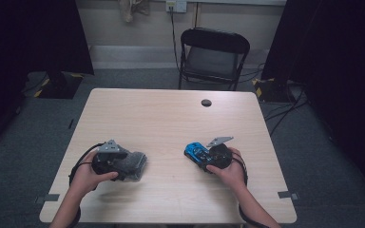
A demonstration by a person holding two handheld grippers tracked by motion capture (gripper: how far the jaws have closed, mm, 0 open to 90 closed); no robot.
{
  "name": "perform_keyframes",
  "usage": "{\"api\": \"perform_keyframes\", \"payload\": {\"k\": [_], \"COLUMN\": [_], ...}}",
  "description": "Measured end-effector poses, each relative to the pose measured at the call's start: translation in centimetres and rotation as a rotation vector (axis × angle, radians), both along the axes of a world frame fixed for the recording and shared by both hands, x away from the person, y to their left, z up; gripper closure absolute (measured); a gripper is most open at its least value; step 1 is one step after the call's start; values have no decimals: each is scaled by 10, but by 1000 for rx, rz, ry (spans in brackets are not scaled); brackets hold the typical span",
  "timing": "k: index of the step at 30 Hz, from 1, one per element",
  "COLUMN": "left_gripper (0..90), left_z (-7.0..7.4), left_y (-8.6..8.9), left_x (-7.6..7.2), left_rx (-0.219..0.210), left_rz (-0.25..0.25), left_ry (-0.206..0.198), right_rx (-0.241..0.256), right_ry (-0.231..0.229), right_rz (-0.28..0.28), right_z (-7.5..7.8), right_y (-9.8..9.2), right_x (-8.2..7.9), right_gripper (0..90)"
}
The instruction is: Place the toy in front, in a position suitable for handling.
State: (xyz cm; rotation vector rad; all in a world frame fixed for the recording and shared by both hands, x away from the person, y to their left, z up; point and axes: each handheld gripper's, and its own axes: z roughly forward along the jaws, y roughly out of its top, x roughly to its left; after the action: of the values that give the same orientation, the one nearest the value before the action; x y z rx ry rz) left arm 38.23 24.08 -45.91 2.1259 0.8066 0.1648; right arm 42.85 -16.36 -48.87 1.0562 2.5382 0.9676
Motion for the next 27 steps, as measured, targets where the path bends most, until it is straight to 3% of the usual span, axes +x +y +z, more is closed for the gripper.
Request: {"api": "perform_keyframes", "payload": {"k": [6,9,17,27], "left_gripper": [171,173,173,172], "left_z": [0,0,0,3], "left_y": [0,0,-1,-1], "left_x": [0,0,0,0], "left_rx": [-1,-2,4,-1], "left_rz": [4,3,2,-5], "left_ry": [0,0,-1,-11], "right_rx": [-14,10,17,11], "right_ry": [-11,-14,-18,-18], "right_rz": [-11,-32,-38,-13], "right_z": [2,4,17,28], "right_y": [-2,-6,-8,19], "right_x": [-3,-2,3,19], "right_gripper": [265,265,265,265]}}
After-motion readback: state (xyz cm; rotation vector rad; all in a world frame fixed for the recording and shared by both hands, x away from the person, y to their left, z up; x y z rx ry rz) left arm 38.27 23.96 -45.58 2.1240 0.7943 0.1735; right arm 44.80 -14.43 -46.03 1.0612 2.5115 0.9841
